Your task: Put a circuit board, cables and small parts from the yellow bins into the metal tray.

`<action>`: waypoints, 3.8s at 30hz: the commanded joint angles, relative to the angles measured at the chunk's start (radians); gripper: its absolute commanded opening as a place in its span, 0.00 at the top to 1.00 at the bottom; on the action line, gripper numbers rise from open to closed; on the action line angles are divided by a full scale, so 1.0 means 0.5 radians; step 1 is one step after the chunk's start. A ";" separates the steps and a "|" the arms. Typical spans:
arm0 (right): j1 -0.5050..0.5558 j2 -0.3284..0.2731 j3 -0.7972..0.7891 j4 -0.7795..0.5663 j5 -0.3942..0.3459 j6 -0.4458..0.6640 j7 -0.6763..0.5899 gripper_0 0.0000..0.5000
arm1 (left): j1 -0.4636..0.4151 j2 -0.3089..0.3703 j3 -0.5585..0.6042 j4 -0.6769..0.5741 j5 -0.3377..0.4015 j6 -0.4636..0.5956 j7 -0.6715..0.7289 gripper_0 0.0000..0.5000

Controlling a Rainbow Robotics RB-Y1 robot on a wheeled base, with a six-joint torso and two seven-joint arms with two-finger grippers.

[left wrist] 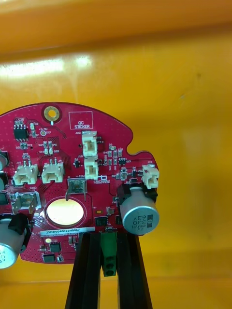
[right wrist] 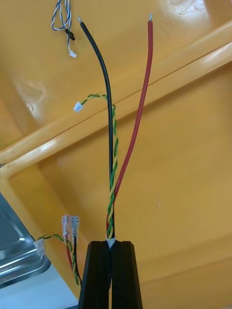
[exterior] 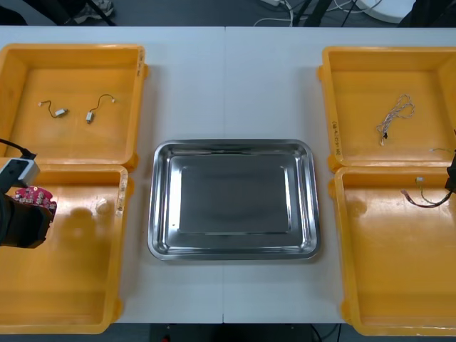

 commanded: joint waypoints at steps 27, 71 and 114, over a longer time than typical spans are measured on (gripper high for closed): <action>-0.193 -0.269 0.271 -0.198 -0.240 0.010 0.711 1.00 | -0.555 0.046 -0.208 -0.215 0.054 0.325 0.472 1.00; -0.393 -0.257 0.731 -0.364 -0.249 0.010 0.711 1.00 | -1.205 -0.362 -1.309 -0.059 -0.148 0.325 1.254 1.00; -0.396 -0.239 0.731 -0.364 -0.256 0.010 0.715 1.00 | -1.282 -0.555 -1.920 0.521 -0.283 -0.174 1.472 1.00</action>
